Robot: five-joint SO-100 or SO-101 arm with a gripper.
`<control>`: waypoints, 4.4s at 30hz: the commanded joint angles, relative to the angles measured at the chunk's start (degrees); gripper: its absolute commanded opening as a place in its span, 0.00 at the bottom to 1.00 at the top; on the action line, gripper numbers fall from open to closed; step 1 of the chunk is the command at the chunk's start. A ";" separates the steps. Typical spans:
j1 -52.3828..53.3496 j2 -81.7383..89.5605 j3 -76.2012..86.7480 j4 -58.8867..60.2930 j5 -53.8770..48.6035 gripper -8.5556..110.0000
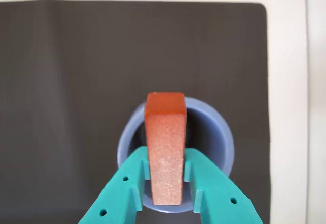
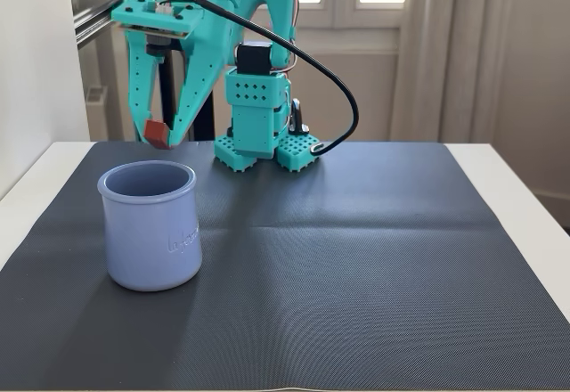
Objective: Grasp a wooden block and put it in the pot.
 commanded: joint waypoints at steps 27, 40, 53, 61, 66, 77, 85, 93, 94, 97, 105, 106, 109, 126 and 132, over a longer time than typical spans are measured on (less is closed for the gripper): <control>2.11 2.46 1.85 0.26 -4.57 0.07; -1.32 13.36 3.60 0.09 -28.30 0.07; -6.94 38.50 24.61 -0.35 -51.15 0.07; -16.00 50.98 37.44 -0.44 -64.95 0.07; -18.81 58.01 46.14 -0.44 -71.54 0.07; -19.95 72.86 59.24 -0.35 -78.31 0.07; -20.04 80.24 64.69 -0.26 -78.31 0.07; -19.51 80.07 65.04 0.09 -77.70 0.07; -19.51 80.07 65.04 0.09 -77.70 0.07; -19.34 79.98 65.04 0.09 -75.59 0.07; -19.25 79.98 65.04 0.09 -74.27 0.07; -19.25 79.98 65.04 0.09 -74.27 0.07; -19.34 79.98 65.04 0.09 -74.27 0.07; -19.34 79.98 65.04 0.09 -74.27 0.07; -19.34 79.98 65.04 0.09 -74.27 0.07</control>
